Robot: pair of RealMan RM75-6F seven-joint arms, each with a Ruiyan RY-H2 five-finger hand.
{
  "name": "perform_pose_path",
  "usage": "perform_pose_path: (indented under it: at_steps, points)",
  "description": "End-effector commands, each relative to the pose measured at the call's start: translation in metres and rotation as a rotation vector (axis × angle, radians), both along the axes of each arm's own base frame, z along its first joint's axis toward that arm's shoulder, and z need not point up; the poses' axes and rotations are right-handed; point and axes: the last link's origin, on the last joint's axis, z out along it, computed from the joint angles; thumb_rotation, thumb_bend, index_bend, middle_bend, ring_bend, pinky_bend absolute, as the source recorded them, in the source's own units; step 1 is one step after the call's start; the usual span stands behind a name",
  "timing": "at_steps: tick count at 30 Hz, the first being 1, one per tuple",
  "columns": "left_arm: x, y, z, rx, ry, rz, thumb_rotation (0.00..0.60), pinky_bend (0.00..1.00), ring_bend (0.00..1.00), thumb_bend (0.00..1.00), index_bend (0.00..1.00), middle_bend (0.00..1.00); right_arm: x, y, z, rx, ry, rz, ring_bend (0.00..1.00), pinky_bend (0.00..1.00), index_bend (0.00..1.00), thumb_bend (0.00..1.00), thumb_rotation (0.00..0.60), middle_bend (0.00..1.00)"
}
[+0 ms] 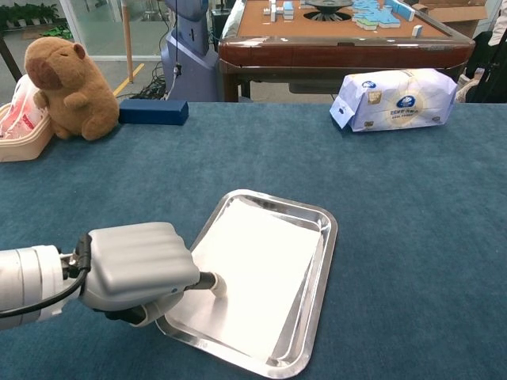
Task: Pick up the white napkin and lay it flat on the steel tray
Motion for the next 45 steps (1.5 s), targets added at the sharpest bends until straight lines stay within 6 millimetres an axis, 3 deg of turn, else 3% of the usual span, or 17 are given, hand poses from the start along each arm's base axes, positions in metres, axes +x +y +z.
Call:
perform_pose_path:
  at_steps: [1, 45]
  points:
    - [0.001, 0.000, -0.001, 0.000, 0.000, 0.000, 0.600, 0.71, 0.65, 0.80, 0.20, 0.98, 0.000, 0.000, 0.001, -0.003, -0.002, 0.000, 0.23, 0.38, 0.38, 0.00, 0.600, 0.37]
    - [0.011, 0.003, -0.009, 0.014, 0.009, -0.023, 0.600, 0.71, 0.65, 0.80, 0.16, 0.98, -0.003, 0.002, 0.004, -0.016, -0.022, -0.002, 0.23, 0.38, 0.38, 0.00, 0.600, 0.37]
